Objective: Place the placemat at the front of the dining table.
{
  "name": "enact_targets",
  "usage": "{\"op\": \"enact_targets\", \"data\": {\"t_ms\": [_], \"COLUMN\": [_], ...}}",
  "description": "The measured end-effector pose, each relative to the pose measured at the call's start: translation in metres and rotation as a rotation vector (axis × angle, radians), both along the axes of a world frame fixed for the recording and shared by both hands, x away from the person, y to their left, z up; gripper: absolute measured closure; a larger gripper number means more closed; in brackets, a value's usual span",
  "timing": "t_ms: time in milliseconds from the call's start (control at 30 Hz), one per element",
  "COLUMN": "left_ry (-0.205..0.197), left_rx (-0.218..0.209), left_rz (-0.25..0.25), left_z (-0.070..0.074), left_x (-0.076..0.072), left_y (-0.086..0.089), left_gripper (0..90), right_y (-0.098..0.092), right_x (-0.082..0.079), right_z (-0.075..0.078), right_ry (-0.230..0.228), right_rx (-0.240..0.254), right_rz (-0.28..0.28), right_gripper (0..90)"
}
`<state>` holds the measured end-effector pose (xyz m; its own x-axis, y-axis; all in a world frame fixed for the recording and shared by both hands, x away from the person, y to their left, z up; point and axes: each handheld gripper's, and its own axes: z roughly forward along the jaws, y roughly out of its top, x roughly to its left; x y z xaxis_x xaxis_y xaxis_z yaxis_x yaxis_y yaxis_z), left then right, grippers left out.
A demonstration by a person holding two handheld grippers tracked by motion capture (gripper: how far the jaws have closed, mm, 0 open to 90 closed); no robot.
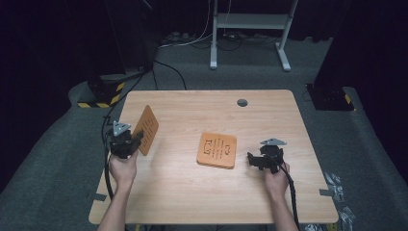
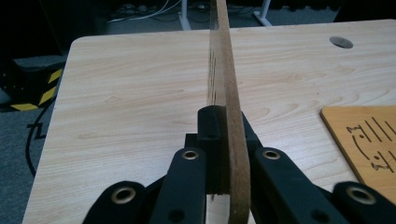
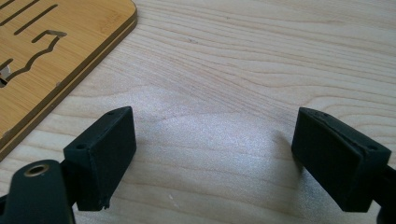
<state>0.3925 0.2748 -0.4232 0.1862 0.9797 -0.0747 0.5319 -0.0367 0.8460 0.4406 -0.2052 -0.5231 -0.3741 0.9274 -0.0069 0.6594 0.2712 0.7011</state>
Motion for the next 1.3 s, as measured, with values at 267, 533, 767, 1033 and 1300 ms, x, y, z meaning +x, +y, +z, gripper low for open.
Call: {"op": "enact_targets", "data": {"t_ms": [267,533,767,1033,1300], "left_ry": [0.013,0.026,0.032,0.026,0.037], "left_rx": [-0.010,-0.032,-0.037,-0.033,-0.041], "left_rz": [0.004,0.008,0.004,0.000,0.005], "left_z": [-0.007,-0.013,-0.017,-0.020,-0.022], "left_x": [0.004,0.008,0.011,0.013,0.015], "left_y": [0.000,-0.002,-0.006,-0.012,-0.014], "left_gripper": [85.9,85.9,85.9,85.9,85.8], "right_y": [0.000,0.000,0.001,0.001,0.001], "right_x": [0.000,0.000,0.000,0.000,0.000], "right_z": [0.000,0.000,0.000,0.000,0.000], "right_ry": [0.003,0.002,0.002,-0.001,0.000], "right_rx": [0.004,0.003,0.003,0.003,0.002], "right_rz": [-0.004,-0.005,-0.005,-0.007,-0.007], "right_gripper": [13.6,13.6,13.6,13.6,13.6]}}
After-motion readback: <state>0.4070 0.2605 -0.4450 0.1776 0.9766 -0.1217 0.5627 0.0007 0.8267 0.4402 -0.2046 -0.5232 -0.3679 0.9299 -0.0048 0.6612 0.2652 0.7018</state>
